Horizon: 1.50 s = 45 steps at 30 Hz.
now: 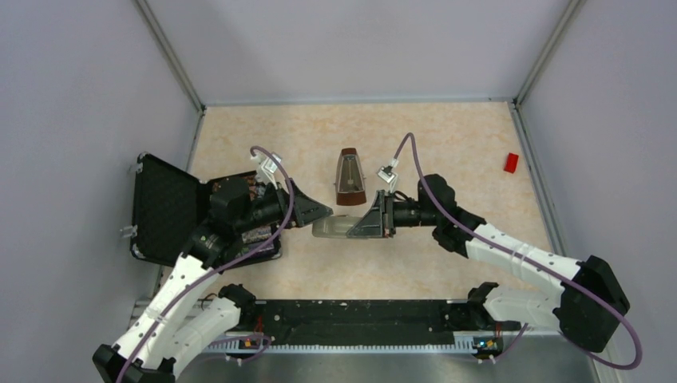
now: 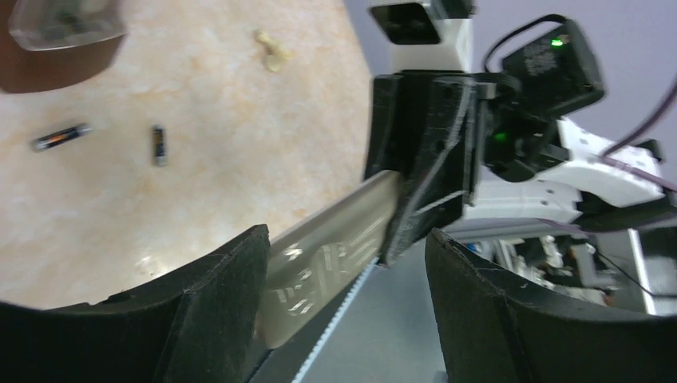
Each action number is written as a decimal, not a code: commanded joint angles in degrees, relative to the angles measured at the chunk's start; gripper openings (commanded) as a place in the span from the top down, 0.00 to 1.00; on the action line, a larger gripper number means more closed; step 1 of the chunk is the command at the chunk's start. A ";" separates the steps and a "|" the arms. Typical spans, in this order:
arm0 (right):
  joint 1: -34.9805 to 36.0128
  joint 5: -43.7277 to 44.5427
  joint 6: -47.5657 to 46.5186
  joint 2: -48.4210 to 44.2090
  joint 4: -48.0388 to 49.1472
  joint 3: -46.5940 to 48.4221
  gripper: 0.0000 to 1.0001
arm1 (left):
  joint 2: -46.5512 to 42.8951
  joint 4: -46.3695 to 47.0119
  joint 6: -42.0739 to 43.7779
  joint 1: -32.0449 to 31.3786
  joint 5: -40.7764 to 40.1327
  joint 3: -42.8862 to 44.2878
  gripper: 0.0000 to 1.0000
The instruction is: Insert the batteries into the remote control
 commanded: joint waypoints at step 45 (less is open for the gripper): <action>9.61 47.82 1.77 -7.80 -15.85 -9.91 0.47 | 10.06 23.28 -1.45 -1.24 -4.68 -28.02 1.00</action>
